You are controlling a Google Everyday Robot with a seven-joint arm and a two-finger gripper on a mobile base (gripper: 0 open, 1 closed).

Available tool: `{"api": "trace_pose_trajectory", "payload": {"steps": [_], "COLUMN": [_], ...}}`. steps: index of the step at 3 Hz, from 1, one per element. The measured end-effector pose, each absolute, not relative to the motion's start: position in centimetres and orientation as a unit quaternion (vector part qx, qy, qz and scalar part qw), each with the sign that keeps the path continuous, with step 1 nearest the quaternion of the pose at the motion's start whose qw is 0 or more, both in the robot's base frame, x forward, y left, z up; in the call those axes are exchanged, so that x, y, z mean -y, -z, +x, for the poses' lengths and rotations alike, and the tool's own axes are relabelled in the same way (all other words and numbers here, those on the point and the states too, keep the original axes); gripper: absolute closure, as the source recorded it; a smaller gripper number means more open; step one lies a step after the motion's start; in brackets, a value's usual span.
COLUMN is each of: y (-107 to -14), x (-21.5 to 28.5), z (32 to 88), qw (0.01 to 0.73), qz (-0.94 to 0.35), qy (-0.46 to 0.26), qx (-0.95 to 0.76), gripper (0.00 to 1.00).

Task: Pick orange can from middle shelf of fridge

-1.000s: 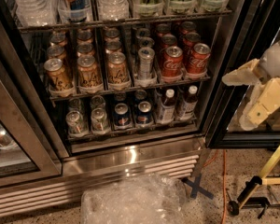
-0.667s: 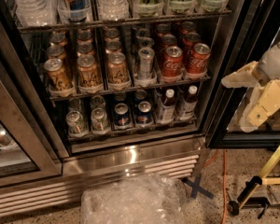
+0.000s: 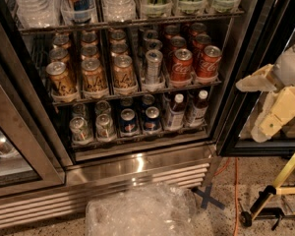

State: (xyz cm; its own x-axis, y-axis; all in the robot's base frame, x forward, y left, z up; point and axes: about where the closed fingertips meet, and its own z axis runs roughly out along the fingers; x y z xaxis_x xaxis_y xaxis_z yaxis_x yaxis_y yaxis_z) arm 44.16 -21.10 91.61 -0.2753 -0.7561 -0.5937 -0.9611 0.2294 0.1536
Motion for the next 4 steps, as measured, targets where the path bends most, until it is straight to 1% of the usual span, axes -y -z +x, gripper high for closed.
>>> {"api": "trace_pose_trajectory", "payload": {"steps": [1, 2, 3, 4], "y": [-91.64, -91.42, -91.23, -91.16], "x": [21.18, 21.04, 21.00, 21.04], "z": [44.03, 44.49, 44.86, 44.97], "qw": [0.201, 0.210, 0.219, 0.222], "qz": [-0.569, -0.556, -0.537, -0.526], "qy": [-0.246, -0.206, -0.150, -0.119], "qx": [-0.759, -0.777, -0.801, -0.812], "gripper": [0.00, 0.00, 0.00, 0.00]}}
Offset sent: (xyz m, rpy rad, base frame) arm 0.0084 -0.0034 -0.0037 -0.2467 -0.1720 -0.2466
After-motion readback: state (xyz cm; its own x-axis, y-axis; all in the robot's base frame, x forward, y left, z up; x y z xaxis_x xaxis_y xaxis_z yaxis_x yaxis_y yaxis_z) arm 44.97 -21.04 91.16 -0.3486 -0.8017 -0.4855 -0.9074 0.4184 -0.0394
